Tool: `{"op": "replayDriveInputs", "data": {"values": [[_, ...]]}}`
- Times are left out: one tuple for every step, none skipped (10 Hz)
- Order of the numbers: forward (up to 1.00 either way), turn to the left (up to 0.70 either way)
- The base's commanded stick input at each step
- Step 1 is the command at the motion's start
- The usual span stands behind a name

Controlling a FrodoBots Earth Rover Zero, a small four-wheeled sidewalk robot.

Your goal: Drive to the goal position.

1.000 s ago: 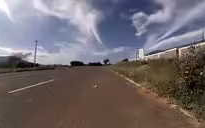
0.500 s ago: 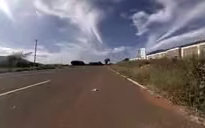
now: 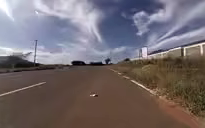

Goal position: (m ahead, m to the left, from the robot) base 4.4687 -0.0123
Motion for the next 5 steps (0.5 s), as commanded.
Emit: {"op": "replayDriveInputs", "data": {"values": [[0.85,0.25],[0.85,0.16],[0.85,0.08],[0.85,0.0],[0.85,0.0]]}}
